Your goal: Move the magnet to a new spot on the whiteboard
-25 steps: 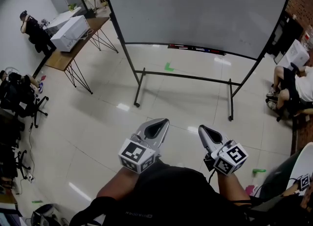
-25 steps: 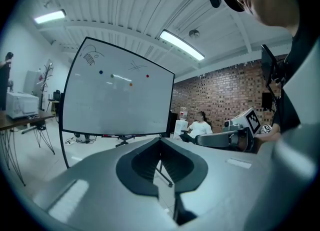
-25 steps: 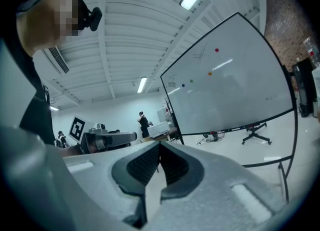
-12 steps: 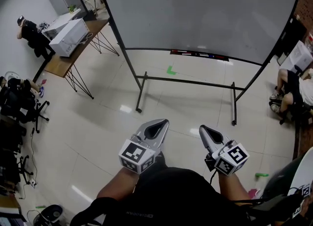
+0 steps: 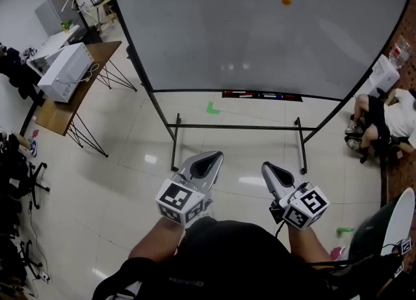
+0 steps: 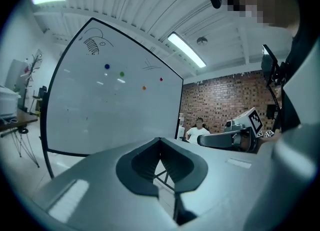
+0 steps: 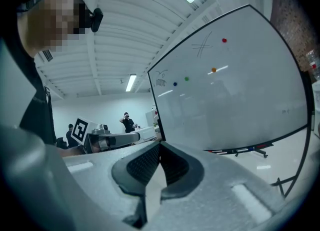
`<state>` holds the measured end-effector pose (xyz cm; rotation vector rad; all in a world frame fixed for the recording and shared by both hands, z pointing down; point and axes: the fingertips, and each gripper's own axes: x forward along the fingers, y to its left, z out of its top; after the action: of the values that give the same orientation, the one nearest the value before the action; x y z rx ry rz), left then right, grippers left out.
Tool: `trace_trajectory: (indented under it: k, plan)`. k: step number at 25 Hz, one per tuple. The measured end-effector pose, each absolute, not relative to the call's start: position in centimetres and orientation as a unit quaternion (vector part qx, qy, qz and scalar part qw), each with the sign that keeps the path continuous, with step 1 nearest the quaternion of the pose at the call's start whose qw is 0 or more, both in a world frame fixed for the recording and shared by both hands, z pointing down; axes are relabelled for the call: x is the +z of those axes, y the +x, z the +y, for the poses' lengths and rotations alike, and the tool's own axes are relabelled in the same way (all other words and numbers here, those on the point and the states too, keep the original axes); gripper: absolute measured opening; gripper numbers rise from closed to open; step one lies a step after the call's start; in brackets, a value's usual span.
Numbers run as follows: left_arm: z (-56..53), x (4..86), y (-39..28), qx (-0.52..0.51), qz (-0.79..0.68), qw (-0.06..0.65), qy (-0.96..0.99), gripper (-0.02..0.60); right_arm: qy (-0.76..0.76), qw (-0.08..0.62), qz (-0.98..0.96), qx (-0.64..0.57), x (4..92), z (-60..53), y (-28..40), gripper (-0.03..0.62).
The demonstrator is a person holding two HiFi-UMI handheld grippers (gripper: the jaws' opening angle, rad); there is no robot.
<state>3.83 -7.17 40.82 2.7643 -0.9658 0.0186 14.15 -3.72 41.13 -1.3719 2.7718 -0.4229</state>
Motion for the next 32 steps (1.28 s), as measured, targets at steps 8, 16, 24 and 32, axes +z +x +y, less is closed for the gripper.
trace_trajectory:
  k: [8,16,24,32]
  plan:
    - [-15.7,42.6,-0.1,0.009,-0.292,0.123,0.948,0.015,-0.460,-0.010,0.879,-0.126,41.2,-11.5,8.9,0.011]
    - [-21.7,42.2,0.6,0.005,-0.286,0.130,0.949,0.016,-0.469,-0.011,0.876,-0.115,40.5,-17.4,9.6,0.011]
    - [-26.7,40.1,2.7,-0.013,-0.355,0.118,0.927,0.015,-0.420,0.005,0.901,-0.107,39.5,-22.8,13.2,0.011]
    - [-29.0,39.8,5.4,-0.007,-0.418,0.099,0.903,0.015,-0.359,-0.006,0.929,-0.084,39.9,-26.9,16.3,0.011]
